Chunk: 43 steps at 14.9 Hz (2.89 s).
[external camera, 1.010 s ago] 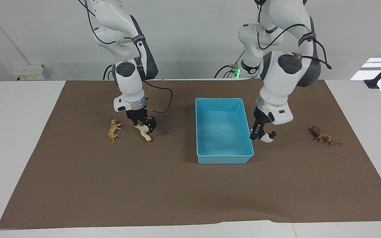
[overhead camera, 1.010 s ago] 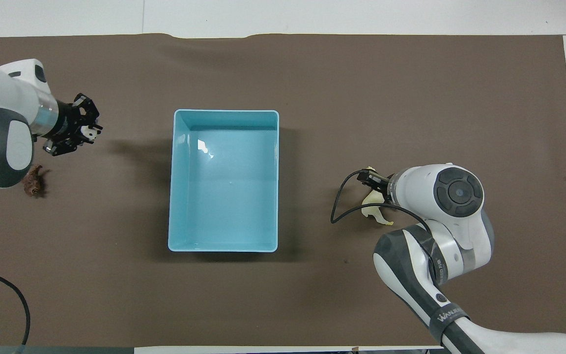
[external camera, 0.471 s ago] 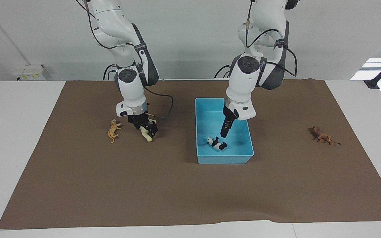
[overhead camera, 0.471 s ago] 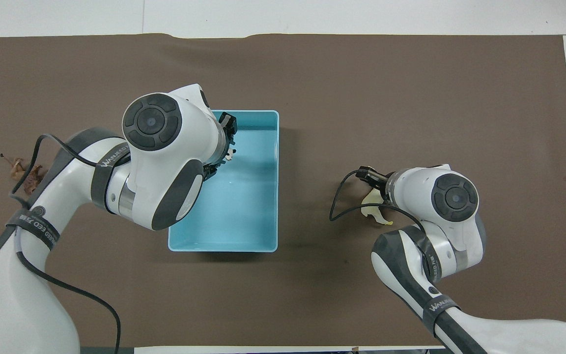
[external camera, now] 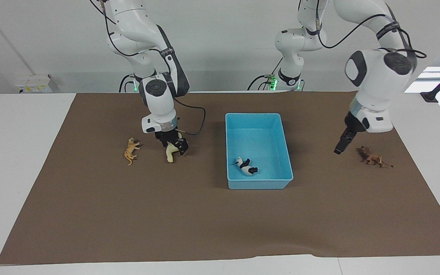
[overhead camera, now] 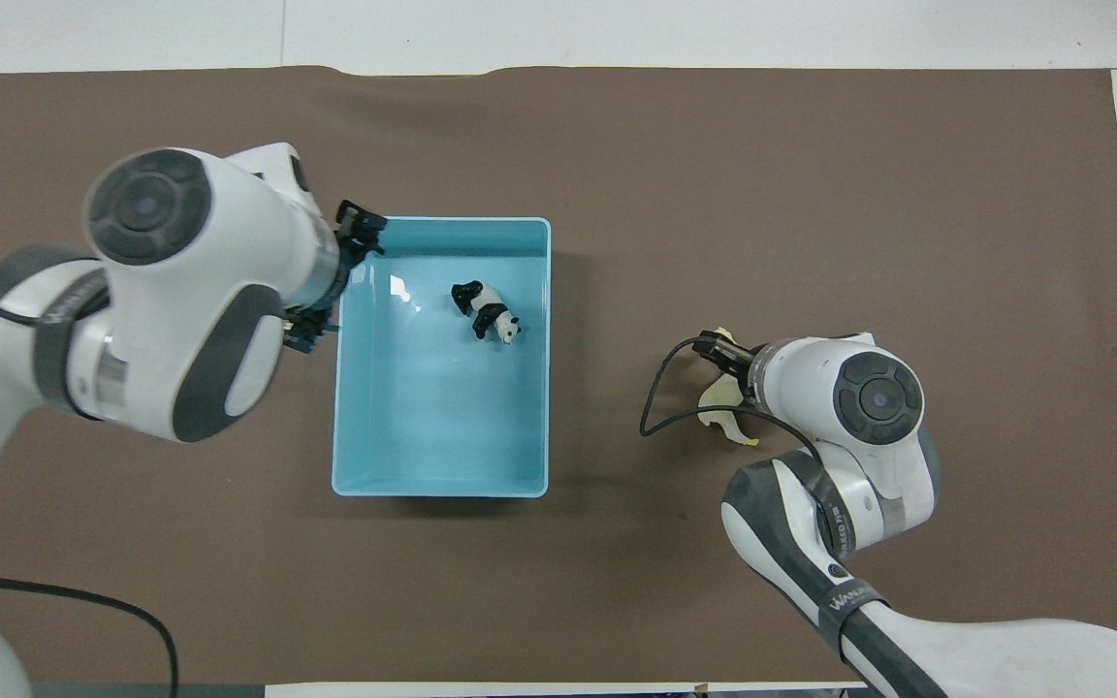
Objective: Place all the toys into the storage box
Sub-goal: 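Lift the llama with the right gripper while the left gripper returns, then lower the llama into the box while the left gripper grasps the horse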
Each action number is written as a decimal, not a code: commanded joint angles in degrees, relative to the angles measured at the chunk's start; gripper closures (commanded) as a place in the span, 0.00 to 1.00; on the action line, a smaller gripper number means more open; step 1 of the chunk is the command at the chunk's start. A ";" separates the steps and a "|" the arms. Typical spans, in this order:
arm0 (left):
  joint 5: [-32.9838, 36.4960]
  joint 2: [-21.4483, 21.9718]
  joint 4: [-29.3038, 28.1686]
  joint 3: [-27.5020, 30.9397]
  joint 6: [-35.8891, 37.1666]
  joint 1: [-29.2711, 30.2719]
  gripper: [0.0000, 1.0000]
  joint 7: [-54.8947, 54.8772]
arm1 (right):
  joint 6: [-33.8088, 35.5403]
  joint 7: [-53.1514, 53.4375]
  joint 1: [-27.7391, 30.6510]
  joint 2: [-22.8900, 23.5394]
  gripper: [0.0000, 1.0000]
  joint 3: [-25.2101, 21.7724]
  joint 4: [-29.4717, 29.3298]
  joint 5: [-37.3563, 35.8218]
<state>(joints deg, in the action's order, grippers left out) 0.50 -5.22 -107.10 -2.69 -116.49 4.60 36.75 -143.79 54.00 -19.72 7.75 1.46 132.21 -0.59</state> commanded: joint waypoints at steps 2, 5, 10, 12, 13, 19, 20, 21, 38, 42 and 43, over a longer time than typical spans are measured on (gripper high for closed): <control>-0.33 0.12 -5.56 -0.74 -7.85 7.77 0.00 -16.53 | 1.76 0.68 -0.32 -0.28 0.27 0.12 -0.99 0.42; -0.33 -0.15 -12.93 -0.74 -17.86 14.37 0.00 -16.89 | -3.40 0.14 1.26 -0.28 0.51 0.12 1.45 0.42; -0.33 -0.14 -17.61 -0.74 -20.88 16.32 0.00 -26.29 | -5.46 -0.64 1.79 0.07 1.00 0.04 2.00 0.42; -0.33 -0.05 -19.63 -0.74 -22.72 16.32 0.00 -27.35 | 0.84 -3.10 1.53 0.16 1.00 0.12 -2.28 0.33; -0.33 -0.05 -20.16 -0.74 -23.25 16.32 0.00 -27.44 | 7.31 -3.11 1.44 0.07 1.00 0.12 -6.83 0.33; -0.33 -2.15 -22.80 -0.74 -27.82 18.61 0.00 -34.56 | 42.16 0.47 -3.21 8.31 1.00 0.12 -45.58 8.14; -0.33 -3.38 -22.80 -0.74 -28.78 18.34 0.00 -34.38 | 43.66 2.50 -5.74 10.42 1.00 0.04 -50.16 8.06; -0.33 -4.26 -22.80 -0.74 -29.66 18.25 0.00 -34.38 | 44.20 4.95 -8.47 12.27 1.00 -0.22 -53.34 7.89; -0.33 -5.33 -17.11 -0.92 -26.00 16.06 1.00 -30.87 | 38.30 22.03 -21.42 27.67 0.00 -0.67 -63.04 0.59; -0.33 -4.54 -5.43 -1.27 -10.11 7.65 1.00 -16.25 | 47.43 4.59 -11.16 18.98 0.00 -0.75 -61.99 0.77; -0.33 -4.54 -2.27 -1.27 -6.42 4.14 1.00 -9.92 | 49.37 0.10 -9.30 17.66 0.00 -0.84 -61.73 0.68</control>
<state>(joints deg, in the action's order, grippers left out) 0.20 -10.14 -115.69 -4.56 -130.77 15.23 16.77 -98.02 62.43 -33.93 30.41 -0.17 67.92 0.16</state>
